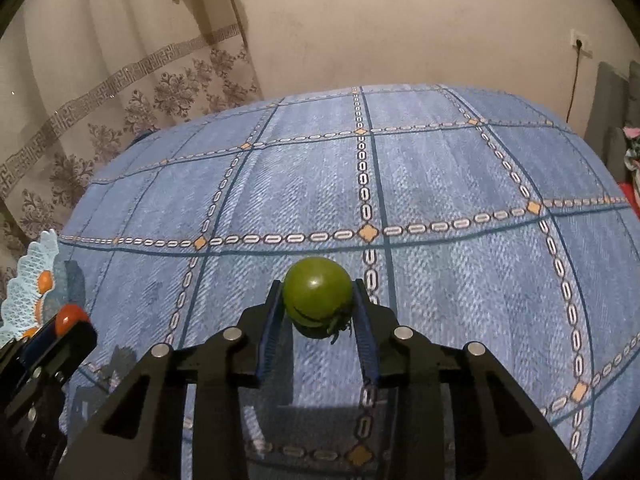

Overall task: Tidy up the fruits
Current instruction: 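Carry both tomatoes over the basket with the left and right grippers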

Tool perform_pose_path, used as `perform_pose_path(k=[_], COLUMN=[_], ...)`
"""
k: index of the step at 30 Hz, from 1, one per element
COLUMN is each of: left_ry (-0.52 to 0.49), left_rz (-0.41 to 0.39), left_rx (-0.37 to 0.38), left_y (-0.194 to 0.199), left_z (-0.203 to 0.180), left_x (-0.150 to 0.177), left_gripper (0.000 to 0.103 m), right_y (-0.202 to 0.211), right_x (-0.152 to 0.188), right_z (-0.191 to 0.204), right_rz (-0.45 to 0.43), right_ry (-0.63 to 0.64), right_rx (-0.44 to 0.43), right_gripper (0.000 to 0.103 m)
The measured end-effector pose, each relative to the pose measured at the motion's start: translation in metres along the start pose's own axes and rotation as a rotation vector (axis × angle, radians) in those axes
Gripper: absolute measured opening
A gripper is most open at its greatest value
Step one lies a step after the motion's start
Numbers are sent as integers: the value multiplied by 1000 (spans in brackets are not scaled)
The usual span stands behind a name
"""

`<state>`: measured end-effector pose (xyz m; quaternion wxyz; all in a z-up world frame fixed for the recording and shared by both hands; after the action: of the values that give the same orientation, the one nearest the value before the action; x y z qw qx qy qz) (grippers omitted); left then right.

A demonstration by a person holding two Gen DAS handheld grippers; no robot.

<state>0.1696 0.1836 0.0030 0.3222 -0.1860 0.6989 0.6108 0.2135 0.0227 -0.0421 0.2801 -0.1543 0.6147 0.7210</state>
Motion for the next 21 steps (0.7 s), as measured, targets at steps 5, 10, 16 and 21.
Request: perform_pose_path(k=[5,10,16,21], left_ry=[4,12,28,59], left_rz=[-15,-29,-48,-71], left_rx=[1,-7,-21,-39], left_y=[7,16,32,50], left_z=[1,4,14,34], left_x=[-2,-2,2,7], left_gripper=[26,26,26,26], right_y=[20,44,59,66], right_x=[13,21,31,36], right_z=[0,1,6,22], right_rz=[-20,-65,-82,-87], right_ry=[-14,-10,-1,25], right_rx=[-28,-39,-63,-84], right_gripper=[34,34,34,34])
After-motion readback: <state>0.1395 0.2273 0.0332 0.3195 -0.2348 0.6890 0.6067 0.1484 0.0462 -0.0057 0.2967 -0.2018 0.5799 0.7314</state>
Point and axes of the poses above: each gripper's, at about its wrist camera, not at the fingertips, and y roughly against the way its jaws point, z to its left, x to its underside, the point moved 4 cm from there along -y, roughly the way its jaws point, and after that the axes turned 7 degrees about z, right-handed, at the moved point
